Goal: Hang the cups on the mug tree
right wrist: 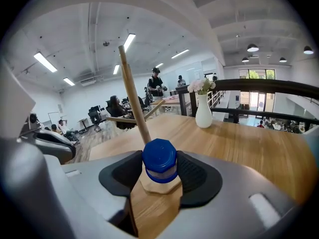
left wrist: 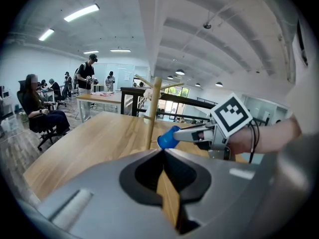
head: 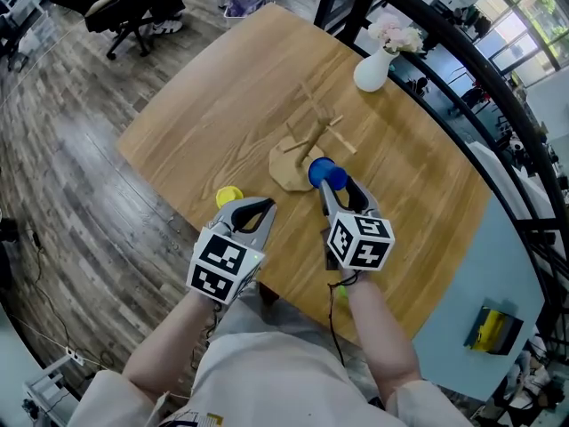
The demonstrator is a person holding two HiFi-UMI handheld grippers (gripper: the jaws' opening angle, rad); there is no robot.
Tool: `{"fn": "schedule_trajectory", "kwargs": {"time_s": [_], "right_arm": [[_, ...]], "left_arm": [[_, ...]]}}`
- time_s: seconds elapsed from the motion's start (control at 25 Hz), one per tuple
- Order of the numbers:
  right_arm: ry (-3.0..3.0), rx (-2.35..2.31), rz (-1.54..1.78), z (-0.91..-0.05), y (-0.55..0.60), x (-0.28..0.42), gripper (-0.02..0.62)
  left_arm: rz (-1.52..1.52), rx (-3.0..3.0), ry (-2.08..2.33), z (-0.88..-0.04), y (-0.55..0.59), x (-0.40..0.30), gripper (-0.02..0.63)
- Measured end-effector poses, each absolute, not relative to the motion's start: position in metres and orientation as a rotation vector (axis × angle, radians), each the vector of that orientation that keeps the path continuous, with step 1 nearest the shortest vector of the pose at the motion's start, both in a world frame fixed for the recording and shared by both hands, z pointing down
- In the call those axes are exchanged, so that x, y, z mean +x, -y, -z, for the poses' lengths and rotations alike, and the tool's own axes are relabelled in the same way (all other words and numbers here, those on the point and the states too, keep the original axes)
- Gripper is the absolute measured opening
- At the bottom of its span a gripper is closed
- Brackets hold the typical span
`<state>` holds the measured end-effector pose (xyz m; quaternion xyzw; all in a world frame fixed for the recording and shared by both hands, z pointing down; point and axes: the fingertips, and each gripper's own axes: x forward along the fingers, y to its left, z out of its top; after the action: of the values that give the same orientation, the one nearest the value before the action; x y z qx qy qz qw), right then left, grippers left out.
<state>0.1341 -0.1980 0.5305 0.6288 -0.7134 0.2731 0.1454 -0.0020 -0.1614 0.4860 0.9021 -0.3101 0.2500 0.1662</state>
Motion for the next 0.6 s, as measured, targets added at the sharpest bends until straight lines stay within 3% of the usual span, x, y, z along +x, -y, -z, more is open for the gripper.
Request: {"fn": "schedule_trajectory", "kwargs": {"time_s": [0.6], "right_arm": [[1.982, 1.682, -0.781, -0.559, 0.193, 0.116, 0.247]], "left_arm": [[-0.709, 2.570, 0.844, -0.486, 0.146, -0.006, 0.002]]}}
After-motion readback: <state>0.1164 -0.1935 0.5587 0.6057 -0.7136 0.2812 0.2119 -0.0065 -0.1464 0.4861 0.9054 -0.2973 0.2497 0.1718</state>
